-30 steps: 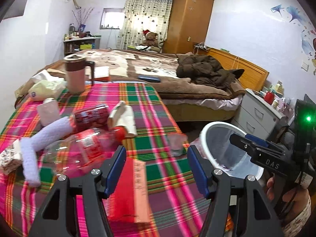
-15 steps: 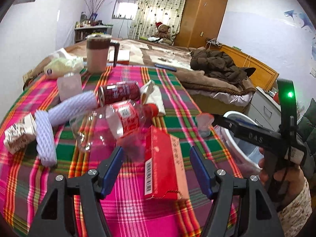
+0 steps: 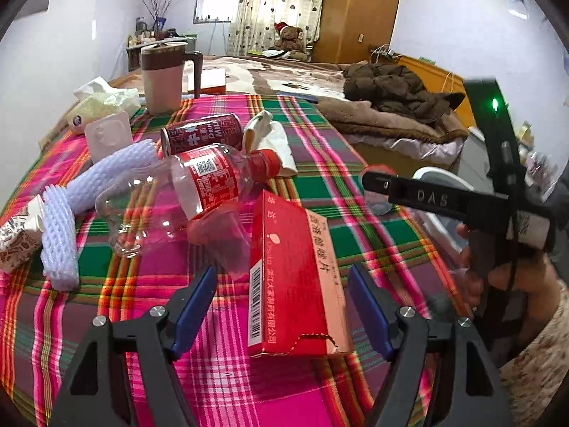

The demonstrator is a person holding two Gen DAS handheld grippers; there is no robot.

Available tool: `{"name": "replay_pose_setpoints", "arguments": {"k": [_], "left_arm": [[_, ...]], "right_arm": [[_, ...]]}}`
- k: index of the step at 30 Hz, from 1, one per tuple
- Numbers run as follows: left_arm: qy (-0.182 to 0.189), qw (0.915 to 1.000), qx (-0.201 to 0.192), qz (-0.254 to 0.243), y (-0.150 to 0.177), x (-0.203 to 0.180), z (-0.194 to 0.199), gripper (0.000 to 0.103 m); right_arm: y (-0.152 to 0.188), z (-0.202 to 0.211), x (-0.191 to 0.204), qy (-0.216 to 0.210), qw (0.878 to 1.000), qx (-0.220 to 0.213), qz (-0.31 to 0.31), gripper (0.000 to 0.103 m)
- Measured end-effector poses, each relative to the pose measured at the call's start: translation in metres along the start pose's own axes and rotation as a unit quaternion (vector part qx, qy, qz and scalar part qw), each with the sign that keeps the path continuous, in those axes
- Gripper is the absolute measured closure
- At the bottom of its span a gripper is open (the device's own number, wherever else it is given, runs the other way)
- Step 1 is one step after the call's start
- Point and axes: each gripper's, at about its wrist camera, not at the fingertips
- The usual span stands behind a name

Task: Collect trash
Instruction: 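Grasp the red medicine box with the left tool while the right tool grasps the plastic cup, then carry the red box and plastic cup over the wastebasket with both tools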

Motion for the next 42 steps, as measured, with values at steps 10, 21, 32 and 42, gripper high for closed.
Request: {"name": "replay_pose_setpoints", "arguments": {"k": [10, 21, 32, 42], "left_arm": [[-0.041, 0.9984, 0.017, -0.035, 0.006, -0.014, -0.013, 0.025], [-0.051, 0.9976, 0.002, -0.047, 0.001, -0.012, -0.01, 0.039], [-0.027, 0.9991, -0.017, -0.029, -0.004, -0.006, 0.0, 0.039], [-0.009, 0.9994, -0.032, -0.005, -0.007, 0.002, 0.015, 0.039]], "right_arm": [[-0.003, -0.009, 0.007, -0.003, 1.0, 0.01, 0.024, 0.032], [-0.003, -0.013, 0.01, -0.011, 1.0, 0.016, 0.023, 0.056], [-0.001, -0.006, 0.015, -0.024, 0.999, 0.005, 0.033, 0.057], [0.001, 0.003, 0.014, -0.034, 0.999, -0.003, 0.025, 0.057]]}}
Point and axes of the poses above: each gripper's, at about its wrist camera, not at the fingertips, and z roughly against the way its jaws point, x to its left, y to its underside, and after that the axes turned 2 degrees about -x, right-handed
